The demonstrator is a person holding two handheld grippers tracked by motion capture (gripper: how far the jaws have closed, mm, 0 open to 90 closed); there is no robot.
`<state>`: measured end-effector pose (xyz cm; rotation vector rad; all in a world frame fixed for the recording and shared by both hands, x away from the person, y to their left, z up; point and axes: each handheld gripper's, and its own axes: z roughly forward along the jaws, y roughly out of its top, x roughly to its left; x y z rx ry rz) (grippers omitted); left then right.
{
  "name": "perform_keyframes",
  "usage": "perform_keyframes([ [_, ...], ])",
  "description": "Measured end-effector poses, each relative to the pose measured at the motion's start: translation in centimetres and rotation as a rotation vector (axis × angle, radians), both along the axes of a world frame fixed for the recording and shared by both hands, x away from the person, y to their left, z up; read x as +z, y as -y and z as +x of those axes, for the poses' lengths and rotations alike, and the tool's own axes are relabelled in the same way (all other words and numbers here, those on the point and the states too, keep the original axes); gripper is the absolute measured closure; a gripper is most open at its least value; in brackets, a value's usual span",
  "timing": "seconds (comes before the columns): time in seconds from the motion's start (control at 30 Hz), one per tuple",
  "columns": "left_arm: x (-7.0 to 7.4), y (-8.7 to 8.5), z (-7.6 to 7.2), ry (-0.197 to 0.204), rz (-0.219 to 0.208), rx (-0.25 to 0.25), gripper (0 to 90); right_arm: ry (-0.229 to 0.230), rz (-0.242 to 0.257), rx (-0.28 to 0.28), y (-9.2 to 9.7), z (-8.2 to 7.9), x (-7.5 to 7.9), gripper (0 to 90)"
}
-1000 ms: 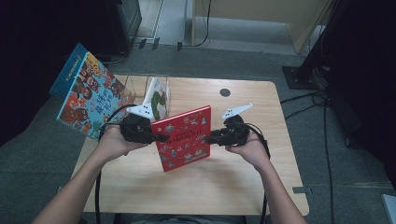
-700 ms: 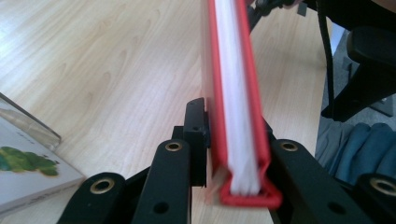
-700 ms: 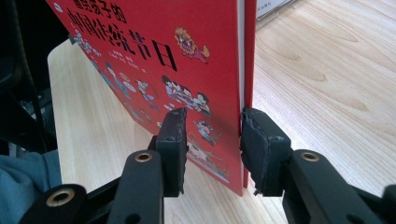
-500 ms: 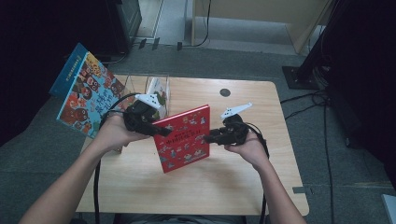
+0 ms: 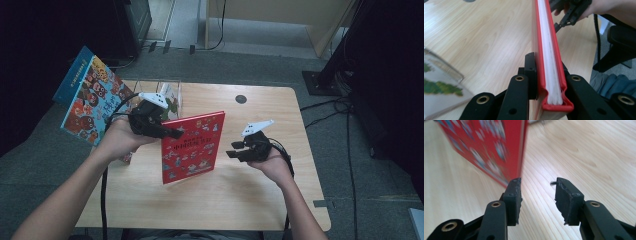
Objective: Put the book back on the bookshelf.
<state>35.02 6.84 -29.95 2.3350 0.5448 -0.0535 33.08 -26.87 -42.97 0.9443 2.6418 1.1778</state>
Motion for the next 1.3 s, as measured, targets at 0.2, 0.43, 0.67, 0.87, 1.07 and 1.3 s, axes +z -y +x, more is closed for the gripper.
perform_keyframes([
  [0.2,0.7,-2.1,-0.2,0.027,0.012,0.063,80.8,-0.012,-0.021,-0.046,1.1,0.0,-1.9,54.3],
  [0.43,1.0,-4.5,-0.7,0.029,-0.012,0.118,80.8,-0.048,-0.072,-0.062,1.3,0.5,-3.5,52.7],
  [0.67,1.3,-7.4,-1.1,0.023,-0.027,0.198,80.7,-0.046,-0.097,-0.096,1.1,1.1,-4.3,52.0],
  [0.87,1.5,-10.2,-1.4,0.02,-0.05,0.281,80.7,-0.02,-0.12,-0.119,1.1,1.6,-5.4,50.9],
  [1.07,1.6,-12.9,-1.7,0.014,-0.051,0.377,80.6,-0.022,-0.11,-0.146,1.1,2.2,-6.1,50.9],
  [1.3,1.4,-15.3,-1.6,-0.003,-0.064,0.478,80.6,-0.035,-0.086,-0.154,1.3,2.4,-6.6,50.2],
])
